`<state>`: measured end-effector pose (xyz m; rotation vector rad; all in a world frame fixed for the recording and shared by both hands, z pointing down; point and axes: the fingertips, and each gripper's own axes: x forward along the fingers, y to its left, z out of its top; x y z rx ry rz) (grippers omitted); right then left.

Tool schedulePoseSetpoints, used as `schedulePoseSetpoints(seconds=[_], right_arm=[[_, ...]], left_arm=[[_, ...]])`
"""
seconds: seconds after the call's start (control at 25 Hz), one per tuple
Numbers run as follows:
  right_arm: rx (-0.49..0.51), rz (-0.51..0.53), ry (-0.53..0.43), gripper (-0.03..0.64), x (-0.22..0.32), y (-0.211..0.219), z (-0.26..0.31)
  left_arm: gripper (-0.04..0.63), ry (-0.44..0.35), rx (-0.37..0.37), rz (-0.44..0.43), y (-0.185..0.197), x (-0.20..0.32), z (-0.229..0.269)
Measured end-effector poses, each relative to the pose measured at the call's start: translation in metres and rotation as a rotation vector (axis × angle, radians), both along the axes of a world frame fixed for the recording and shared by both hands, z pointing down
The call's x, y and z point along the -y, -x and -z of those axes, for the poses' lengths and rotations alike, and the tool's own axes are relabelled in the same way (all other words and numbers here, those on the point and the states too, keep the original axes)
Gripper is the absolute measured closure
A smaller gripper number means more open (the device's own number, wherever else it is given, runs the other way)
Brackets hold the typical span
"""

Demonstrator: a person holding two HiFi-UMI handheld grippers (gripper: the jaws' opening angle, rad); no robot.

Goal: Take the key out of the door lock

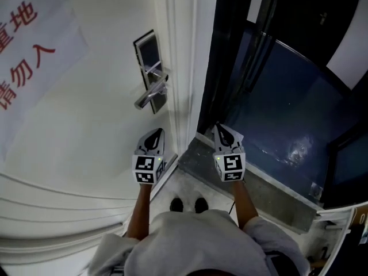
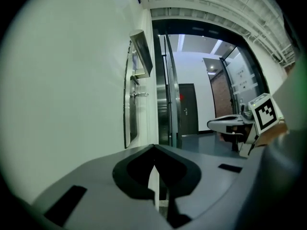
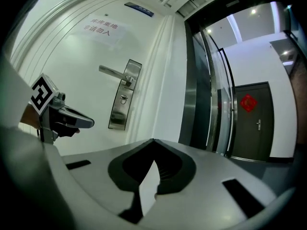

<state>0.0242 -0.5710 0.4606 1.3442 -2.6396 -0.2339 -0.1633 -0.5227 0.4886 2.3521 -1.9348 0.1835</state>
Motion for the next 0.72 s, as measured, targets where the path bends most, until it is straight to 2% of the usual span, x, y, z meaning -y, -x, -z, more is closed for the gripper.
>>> schedulePoseSetpoints(seconds=[0.24,0.72], right_arm=[[0.010,0.103,-0.004,0.594,0.012,0.020,0.003],[0.036,0.377,-0.032,0.594,-0.002,0.119,0.019]], left_arm=[[0.578,-0.005,0.011,0.108,0.018,-0.010,0.007],[0.578,-0.021,0.044,0.345,0.082,-0.067,0.020]])
